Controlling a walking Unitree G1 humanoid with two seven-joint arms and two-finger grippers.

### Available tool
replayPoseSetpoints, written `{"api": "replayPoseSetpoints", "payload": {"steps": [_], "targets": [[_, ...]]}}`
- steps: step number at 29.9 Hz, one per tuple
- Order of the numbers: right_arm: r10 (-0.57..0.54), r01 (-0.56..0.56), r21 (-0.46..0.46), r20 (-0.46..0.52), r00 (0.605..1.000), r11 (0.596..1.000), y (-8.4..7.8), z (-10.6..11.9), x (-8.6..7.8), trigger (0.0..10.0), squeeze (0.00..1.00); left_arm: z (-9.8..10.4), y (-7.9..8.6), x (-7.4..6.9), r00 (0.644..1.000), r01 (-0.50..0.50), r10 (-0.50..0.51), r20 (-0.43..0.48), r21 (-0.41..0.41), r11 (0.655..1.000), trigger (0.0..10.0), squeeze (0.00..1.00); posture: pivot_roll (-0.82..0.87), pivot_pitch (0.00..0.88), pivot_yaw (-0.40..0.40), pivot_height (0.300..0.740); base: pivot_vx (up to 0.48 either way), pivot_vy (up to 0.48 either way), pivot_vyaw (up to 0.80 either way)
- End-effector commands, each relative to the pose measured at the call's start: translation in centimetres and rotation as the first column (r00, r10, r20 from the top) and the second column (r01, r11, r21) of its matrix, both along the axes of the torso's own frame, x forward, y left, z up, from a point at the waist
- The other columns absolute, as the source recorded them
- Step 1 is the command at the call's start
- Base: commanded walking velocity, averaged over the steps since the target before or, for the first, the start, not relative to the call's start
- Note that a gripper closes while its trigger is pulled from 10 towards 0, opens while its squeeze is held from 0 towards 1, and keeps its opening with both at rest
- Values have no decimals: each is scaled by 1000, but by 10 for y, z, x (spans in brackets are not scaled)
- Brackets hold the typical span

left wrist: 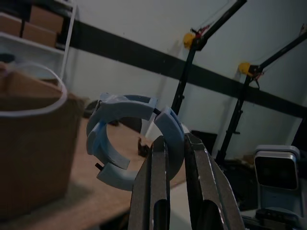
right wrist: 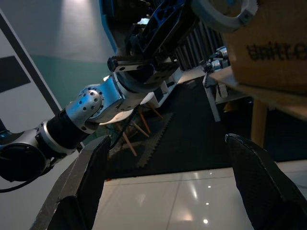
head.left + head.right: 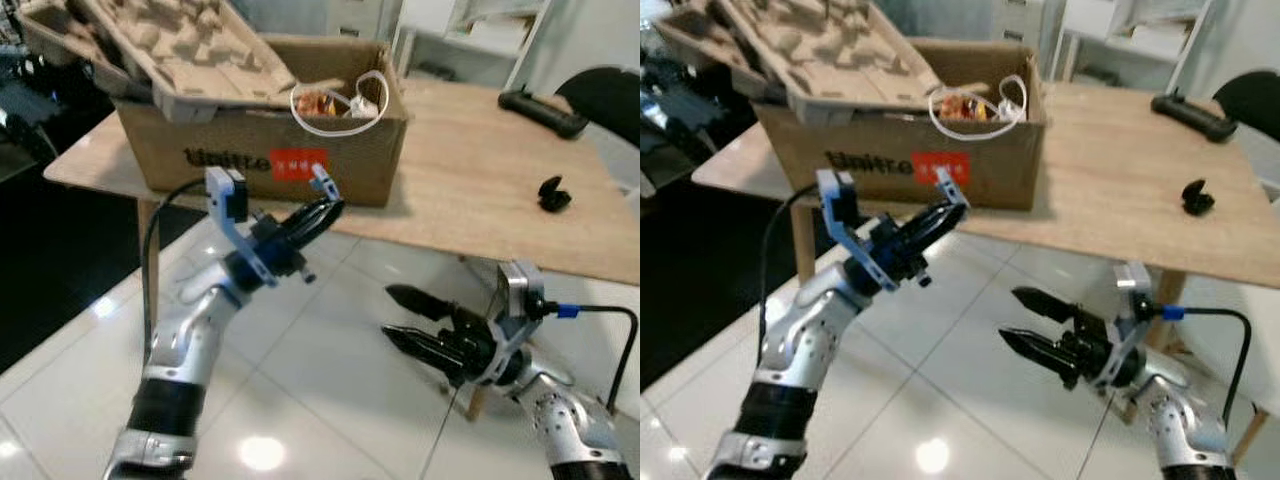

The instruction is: Picking trash to rubbish bin

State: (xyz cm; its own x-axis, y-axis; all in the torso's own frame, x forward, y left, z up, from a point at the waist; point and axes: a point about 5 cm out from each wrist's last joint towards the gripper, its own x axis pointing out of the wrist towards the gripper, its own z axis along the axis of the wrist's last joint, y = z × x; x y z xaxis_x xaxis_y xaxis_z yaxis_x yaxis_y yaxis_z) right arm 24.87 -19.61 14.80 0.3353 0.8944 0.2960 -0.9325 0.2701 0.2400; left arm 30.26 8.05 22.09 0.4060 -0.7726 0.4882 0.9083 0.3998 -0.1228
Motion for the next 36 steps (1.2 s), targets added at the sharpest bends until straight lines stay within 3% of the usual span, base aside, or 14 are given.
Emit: {"api": "replayPoseSetpoints", "payload": {"steps": [1, 11, 23, 26, 27, 33, 36], "targets": [[21, -21, 7, -2, 1000, 1000, 4, -1, -2, 10000, 0, 3, -1, -2, 1000, 12, -12, 14, -8, 1000, 10000, 0, -24, 102, -7, 740, 330, 0, -800], [18, -18, 14, 9, 1000, 1000, 1, 1, -3, 10000, 0, 8, -4, -4, 999, 27, -26, 33, -9, 1000, 10000, 0, -26, 104, -4, 740, 330, 0, -726], [32, -32, -2, 39, 999, 999, -1, 8, -3, 10000, 0, 26, -5, -7, 995, 24, -22, 101, -19, 1000, 10000, 0, -29, 92, -6, 740, 331, 0, 0], [32, -32, -3, 39, 999, 999, -1, 8, -2, 10000, 0, 34, -3, -8, 992, 19, -14, 124, -39, 999, 10000, 0, -28, 91, -5, 740, 330, 0, 0], [31, -31, -4, 39, 999, 1000, 0, 8, -2, 10000, 0, 50, -1, -11, 987, 27, -12, 158, -96, 995, 10000, 0, -28, 92, -5, 740, 330, 0, 0], [27, -27, -4, 35, 999, 1000, 0, 7, -2, 10000, 0, 77, 7, -16, 981, 47, -5, 196, -213, 976, 10000, 0, -26, 96, -2, 740, 260, 0, 0], [14, -14, -5, 28, 1000, 1000, 0, 5, -2, 10000, 0, 84, 12, -12, 976, -42, 88, 200, -223, 974, 10000, 0, -25, 100, -1, 740, 0, 0, 0]]}}
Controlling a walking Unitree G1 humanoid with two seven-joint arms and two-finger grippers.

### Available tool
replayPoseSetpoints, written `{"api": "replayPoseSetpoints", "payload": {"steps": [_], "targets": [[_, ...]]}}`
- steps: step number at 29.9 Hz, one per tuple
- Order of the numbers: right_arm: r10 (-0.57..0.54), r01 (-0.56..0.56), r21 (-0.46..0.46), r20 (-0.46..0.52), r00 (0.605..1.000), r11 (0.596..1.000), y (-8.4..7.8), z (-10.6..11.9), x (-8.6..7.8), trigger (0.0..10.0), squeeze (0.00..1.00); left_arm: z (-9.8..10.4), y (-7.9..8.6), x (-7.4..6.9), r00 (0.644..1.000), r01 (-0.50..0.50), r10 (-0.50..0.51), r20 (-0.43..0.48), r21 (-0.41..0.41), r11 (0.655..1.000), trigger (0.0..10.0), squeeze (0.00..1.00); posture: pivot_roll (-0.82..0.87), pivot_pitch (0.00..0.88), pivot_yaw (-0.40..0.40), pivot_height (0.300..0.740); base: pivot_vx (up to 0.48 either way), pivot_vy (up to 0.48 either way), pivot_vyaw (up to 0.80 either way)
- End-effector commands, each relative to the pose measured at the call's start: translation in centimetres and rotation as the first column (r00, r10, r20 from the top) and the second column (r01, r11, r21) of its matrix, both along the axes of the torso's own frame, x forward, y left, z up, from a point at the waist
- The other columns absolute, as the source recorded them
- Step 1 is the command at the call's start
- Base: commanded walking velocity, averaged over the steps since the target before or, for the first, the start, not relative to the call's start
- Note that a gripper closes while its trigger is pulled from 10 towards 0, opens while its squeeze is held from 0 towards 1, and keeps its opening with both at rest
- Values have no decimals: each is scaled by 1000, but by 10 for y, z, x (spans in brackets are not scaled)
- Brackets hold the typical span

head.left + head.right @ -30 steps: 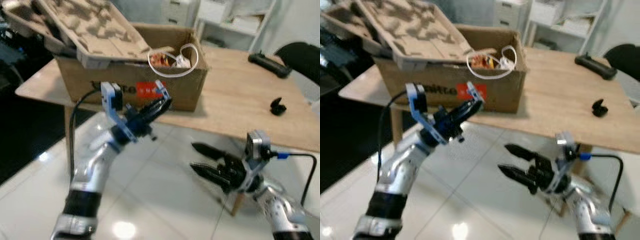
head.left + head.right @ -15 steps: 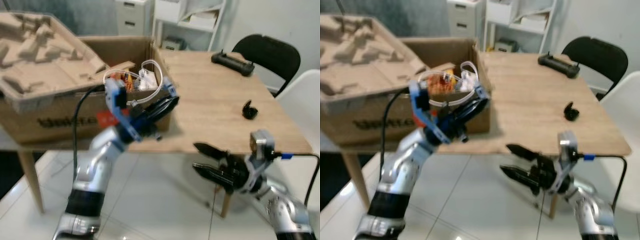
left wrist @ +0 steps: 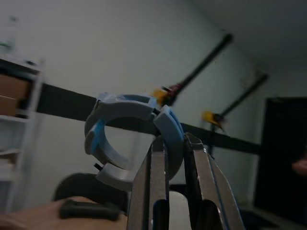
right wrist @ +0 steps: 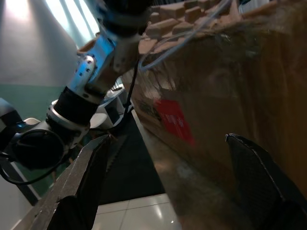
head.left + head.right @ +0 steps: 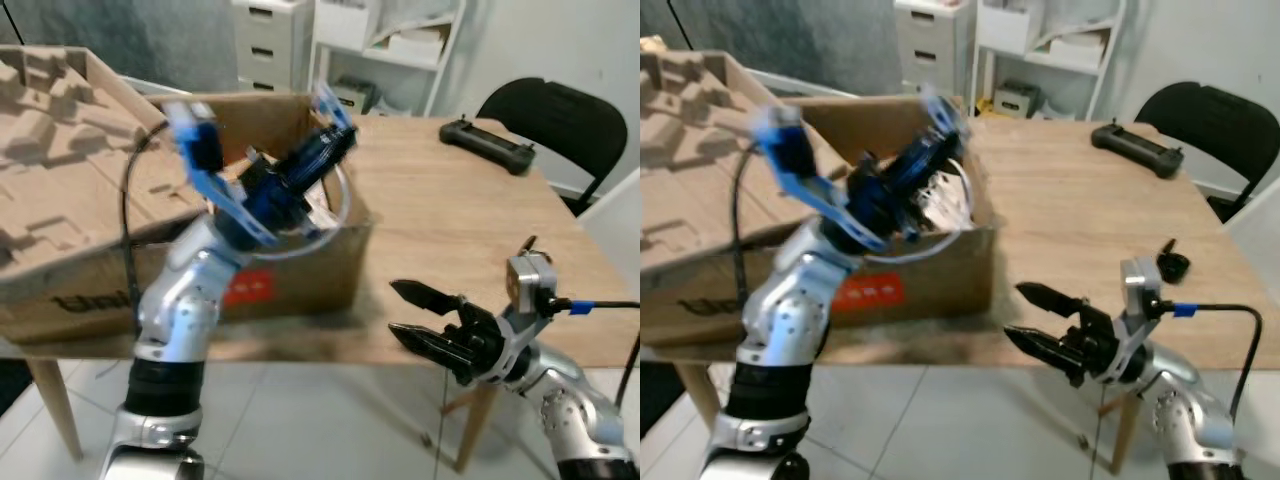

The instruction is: Picking trash to rubbish bin

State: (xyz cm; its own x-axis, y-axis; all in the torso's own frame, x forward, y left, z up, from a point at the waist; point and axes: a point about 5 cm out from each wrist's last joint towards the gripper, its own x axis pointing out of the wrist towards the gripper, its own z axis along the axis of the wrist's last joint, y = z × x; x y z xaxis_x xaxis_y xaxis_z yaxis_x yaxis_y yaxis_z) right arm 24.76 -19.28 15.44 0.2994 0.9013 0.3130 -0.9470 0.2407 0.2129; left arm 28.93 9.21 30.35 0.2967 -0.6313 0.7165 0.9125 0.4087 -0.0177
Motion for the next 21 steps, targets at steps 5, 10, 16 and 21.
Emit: {"api": "replayPoseSetpoints", "payload": {"steps": [5, 10, 16, 21], "targets": [[-26, 26, -12, -9, 1000, 1000, -3, -2, -1, 10000, 0, 1, 4, 11, 979, -201, 202, -8, 86, 976, 10000, 0, -24, 103, 1, 740, 0, 0, 0], [-45, 45, 4, -2, 999, 999, -3, -2, 0, 10000, 0, -1, 4, 17, 947, -319, 320, 29, 211, 924, 10000, 0, -21, 106, 2, 740, 0, 0, 0], [-43, 41, 53, 49, 998, 998, -4, 10, 0, 10000, 0, -1, 5, 21, 916, -400, 395, 77, 277, 874, 10000, 0, -12, 107, 5, 740, 0, 0, 0], [-59, 50, 92, 104, 993, 995, -7, 25, 1, 10000, 0, -3, 5, 23, 902, -430, 421, 98, 302, 851, 10000, 0, -12, 106, 6, 740, 0, 0, 0]]}}
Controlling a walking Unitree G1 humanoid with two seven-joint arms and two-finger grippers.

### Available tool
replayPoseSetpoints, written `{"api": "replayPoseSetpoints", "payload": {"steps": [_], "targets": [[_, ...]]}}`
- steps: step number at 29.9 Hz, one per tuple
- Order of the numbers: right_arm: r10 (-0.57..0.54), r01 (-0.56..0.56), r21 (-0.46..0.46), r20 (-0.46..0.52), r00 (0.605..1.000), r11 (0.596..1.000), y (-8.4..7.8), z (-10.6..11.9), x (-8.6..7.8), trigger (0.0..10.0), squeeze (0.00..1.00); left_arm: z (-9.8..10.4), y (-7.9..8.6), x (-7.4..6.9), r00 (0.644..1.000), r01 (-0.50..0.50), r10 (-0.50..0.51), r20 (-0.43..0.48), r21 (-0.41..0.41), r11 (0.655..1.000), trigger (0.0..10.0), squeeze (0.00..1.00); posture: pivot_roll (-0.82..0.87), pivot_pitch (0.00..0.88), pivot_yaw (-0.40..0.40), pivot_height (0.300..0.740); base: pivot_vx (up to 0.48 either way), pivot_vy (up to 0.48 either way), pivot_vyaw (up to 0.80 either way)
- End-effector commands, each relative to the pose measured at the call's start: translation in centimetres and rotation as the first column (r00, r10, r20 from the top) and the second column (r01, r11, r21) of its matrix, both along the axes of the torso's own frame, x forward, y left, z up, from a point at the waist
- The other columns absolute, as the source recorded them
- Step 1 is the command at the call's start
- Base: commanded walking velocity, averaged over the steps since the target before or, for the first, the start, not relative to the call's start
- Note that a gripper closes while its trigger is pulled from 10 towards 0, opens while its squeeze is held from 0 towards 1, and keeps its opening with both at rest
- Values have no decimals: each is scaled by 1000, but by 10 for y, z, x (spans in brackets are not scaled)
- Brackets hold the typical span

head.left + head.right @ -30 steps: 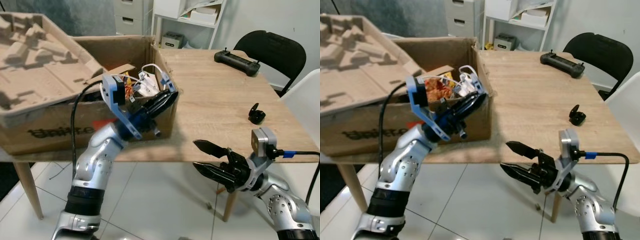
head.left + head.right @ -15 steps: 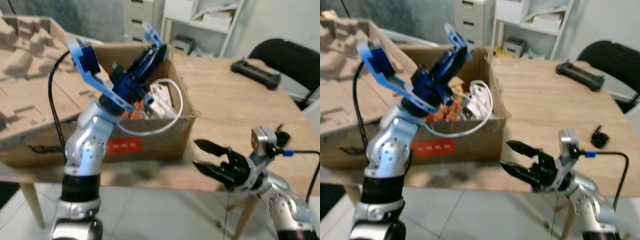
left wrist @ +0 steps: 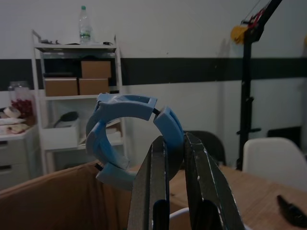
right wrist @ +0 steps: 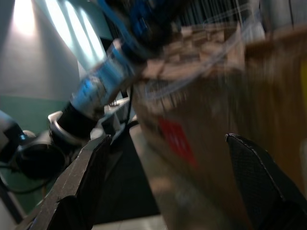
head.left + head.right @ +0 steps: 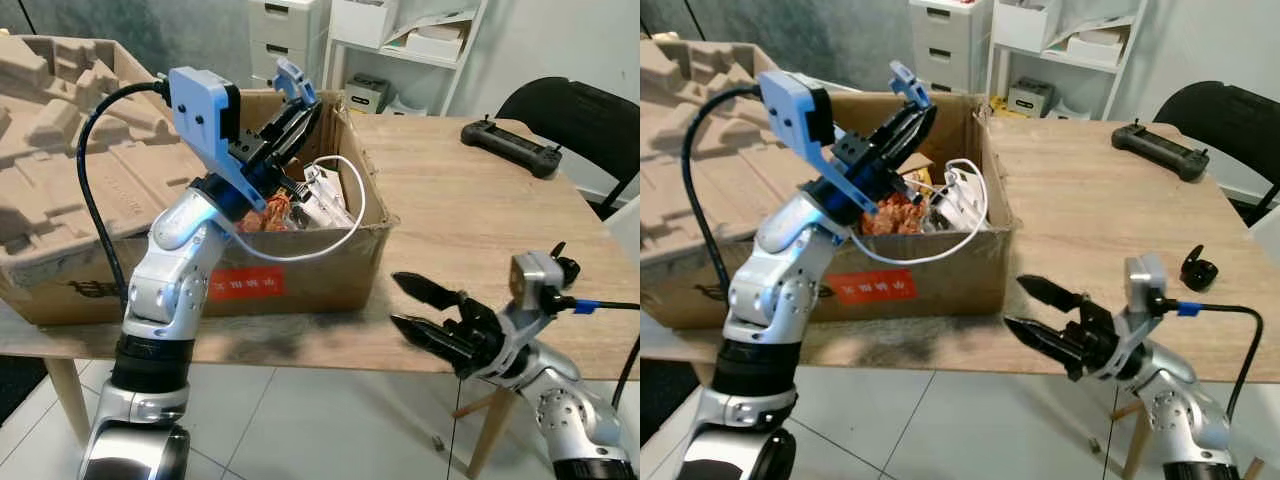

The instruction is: Picking trash to rubbish bin

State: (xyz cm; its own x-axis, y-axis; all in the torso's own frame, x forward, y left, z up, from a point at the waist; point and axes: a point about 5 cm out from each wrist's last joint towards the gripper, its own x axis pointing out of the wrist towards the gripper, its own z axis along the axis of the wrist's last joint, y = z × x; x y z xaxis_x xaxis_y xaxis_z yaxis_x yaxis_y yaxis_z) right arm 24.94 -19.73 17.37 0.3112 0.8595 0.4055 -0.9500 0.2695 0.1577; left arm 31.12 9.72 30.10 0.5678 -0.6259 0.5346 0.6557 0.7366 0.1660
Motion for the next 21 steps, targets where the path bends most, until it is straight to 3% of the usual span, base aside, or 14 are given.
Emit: {"api": "replayPoseSetpoints", "payload": {"steps": [1, 15, 16, 17, 21], "targets": [[-14, 13, 11, 38, 999, 1000, -4, 8, -1, 10000, 0, -1, -1, 2, 1000, -26, 26, 14, 51, 998, 10000, 0, -12, 106, 6, 740, 0, 0, 0], [-2, 3, -3, 121, 993, 1000, -3, 30, -6, 10000, 0, -9, -7, 5, 995, -92, 84, 53, 175, 980, 10000, 0, -16, 107, 3, 740, 0, 0, 0], [-4, 4, -3, 122, 992, 1000, -3, 30, -6, 10000, 0, -10, -7, 5, 995, -95, 87, 54, 177, 980, 10000, 216, -16, 107, 3, 740, 0, 0, 0], [-5, 5, -3, 123, 992, 1000, -4, 30, -6, 10000, 0, -10, -6, 6, 995, -98, 90, 54, 176, 980, 10000, 1000, -17, 107, 3, 740, 0, 0, 0], [-8, 8, -1, 126, 992, 1000, -5, 31, -7, 10000, 0, -10, -4, 7, 990, -135, 123, 72, 193, 972, 10000, 1000, -18, 108, 3, 740, 0, 0, 0]]}}
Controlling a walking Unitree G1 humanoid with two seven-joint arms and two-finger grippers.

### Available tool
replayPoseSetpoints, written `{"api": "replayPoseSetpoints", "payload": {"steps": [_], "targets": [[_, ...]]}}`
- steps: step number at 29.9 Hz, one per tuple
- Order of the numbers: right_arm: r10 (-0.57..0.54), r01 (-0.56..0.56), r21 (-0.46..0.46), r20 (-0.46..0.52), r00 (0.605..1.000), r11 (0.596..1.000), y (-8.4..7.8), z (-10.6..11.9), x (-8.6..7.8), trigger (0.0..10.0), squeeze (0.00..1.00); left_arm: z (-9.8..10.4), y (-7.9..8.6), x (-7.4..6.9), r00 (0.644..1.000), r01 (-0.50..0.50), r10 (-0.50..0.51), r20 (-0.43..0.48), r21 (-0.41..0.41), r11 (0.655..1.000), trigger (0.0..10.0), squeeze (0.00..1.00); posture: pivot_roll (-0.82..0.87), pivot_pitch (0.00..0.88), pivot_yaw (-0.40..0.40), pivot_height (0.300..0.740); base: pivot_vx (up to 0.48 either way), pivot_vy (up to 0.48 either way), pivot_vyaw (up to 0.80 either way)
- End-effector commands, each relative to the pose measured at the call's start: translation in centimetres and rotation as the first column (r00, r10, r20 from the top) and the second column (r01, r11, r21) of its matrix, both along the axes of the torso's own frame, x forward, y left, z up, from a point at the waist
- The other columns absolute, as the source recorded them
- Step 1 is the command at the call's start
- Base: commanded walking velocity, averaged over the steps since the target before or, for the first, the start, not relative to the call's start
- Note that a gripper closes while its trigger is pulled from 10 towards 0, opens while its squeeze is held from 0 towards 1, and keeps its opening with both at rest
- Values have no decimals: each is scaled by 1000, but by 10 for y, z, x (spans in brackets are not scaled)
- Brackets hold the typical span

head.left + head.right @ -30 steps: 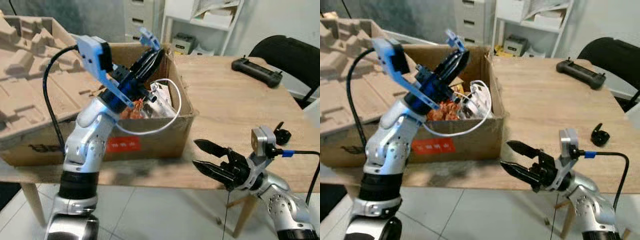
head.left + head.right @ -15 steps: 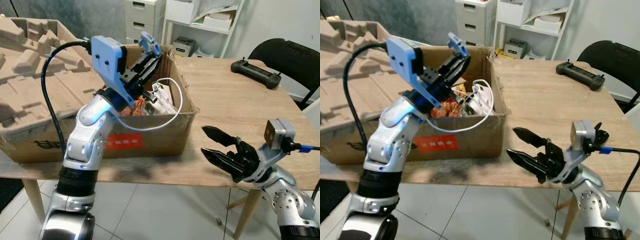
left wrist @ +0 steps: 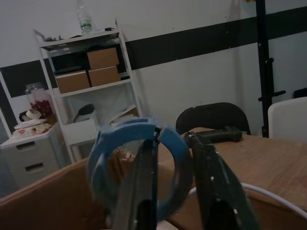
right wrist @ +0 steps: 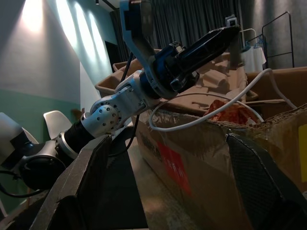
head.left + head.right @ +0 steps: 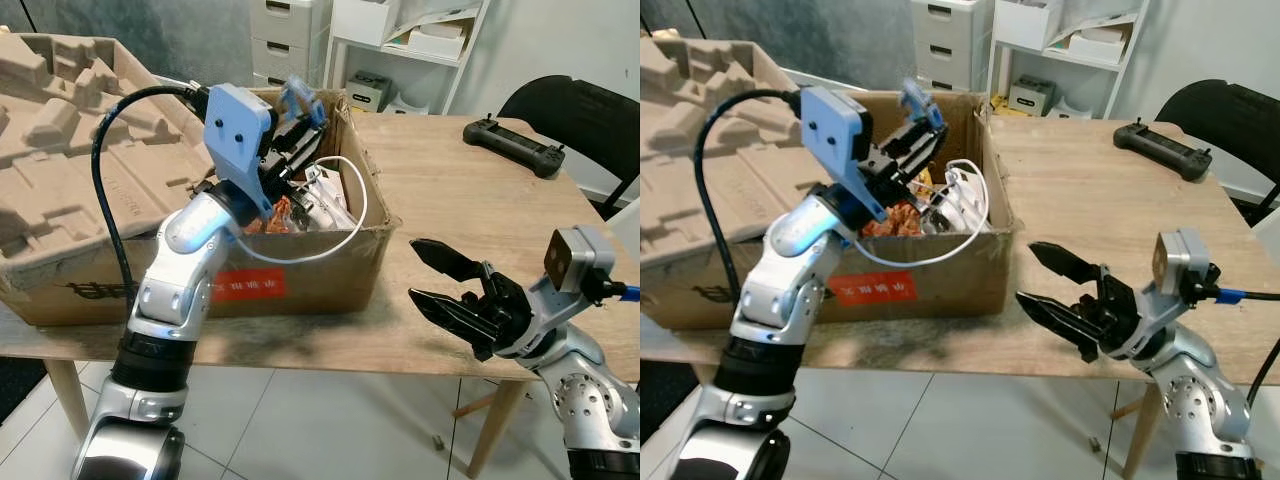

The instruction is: Picking trash to rubbish bin

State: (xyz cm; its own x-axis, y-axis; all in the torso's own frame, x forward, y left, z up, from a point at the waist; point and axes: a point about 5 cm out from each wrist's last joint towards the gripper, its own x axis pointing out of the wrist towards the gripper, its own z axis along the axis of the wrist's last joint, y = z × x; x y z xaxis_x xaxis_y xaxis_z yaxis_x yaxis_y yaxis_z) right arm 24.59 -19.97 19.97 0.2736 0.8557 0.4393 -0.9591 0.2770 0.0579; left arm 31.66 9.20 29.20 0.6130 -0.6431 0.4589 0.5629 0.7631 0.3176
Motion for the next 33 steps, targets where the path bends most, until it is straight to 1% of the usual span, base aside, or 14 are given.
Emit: {"api": "replayPoseSetpoints", "payload": {"steps": [1, 8, 11, 13, 15, 17, 24, 26, 27, 28, 29, 30, 32, 33], "targets": [[-1, 1, -5, 21, 1000, 1000, -2, 6, -3, 10000, 0, -1, 2, 3, 999, -35, 34, 20, 47, 998, 10000, 1000, -18, 107, 2, 740, 0, 0, 0], [0, 0, 1, 14, 1000, 1000, -1, 5, -3, 10000, 0, 1, 6, 6, 992, -115, 108, 66, 108, 987, 10000, 1000, -18, 108, -1, 740, 0, 0, 0], [0, 0, 1, 10, 1000, 1000, -2, 5, -2, 10000, 0, 2, 5, 5, 992, -104, 93, 81, 150, 983, 10000, 1000, -18, 105, -3, 740, 0, 0, 0], [0, 0, 0, 9, 1000, 1000, -1, 4, -1, 10000, 0, -3, 3, 1, 991, -90, 57, 118, 296, 951, 10000, 1000, -18, 102, -6, 740, 0, 0, 0], [3, -3, 0, 8, 1000, 1000, 0, 5, 0, 10000, 0, -8, 4, -1, 991, -86, 31, 130, 435, 896, 10000, 1000, -18, 102, -6, 740, 0, 0, 0], [5, -5, -1, 7, 1000, 1000, 1, 5, 0, 10000, 0, -9, 5, -3, 992, -71, 8, 129, 498, 864, 10000, 0, -18, 102, -6, 740, 0, 0, 0], [5, -5, -2, 5, 1000, 1000, 1, 4, 0, 10000, 0, -11, 10, -6, 988, -92, -9, 151, 647, 756, 10000, 0, -19, 97, -5, 740, 0, 0, 0], [4, -4, -2, 5, 1000, 1000, 1, 4, 0, 10000, 0, -10, 11, -7, 989, -89, -14, 149, 657, 749, 10000, 0, -18, 98, -3, 740, 0, 0, 0], [3, -3, -1, 3, 1000, 1000, 2, 3, 0, 10000, 0, -2, 14, -6, 991, -79, -3, 137, 589, 804, 10000, 0, -18, 98, -2, 740, 0, 0, 0], [3, -3, 0, 1, 1000, 1000, 2, 3, 0, 10000, 0, 1, 15, -5, 991, -75, 2, 131, 555, 828, 10000, 0, -17, 100, 0, 740, 0, 0, 0], [2, -2, 2, -1, 1000, 1000, 3, 2, 0, 10000, 0, 7, 18, -4, 994, -57, 6, 109, 466, 883, 10000, 0, -16, 101, 2, 740, 0, 0, 0], [2, -2, 3, -2, 1000, 1000, 3, 2, 0, 10000, 0, 10, 20, -3, 996, -43, 5, 93, 407, 912, 10000, 0, -16, 101, 2, 740, 0, 0, 0], [2, -2, 4, -3, 1000, 1000, 3, 1, 0, 10000, 0, 11, 21, -2, 997, -34, 3, 83, 372, 928, 10000, 0, -16, 101, 2, 740, 0, 0, 0], [1, -1, 4, -6, 1000, 1000, 4, 0, 0, 10000, 0, 13, 23, -3, 998, 18, -31, 46, 274, 962, 10000, 0, -17, 104, 3, 740, 0, 0, 0]]}}
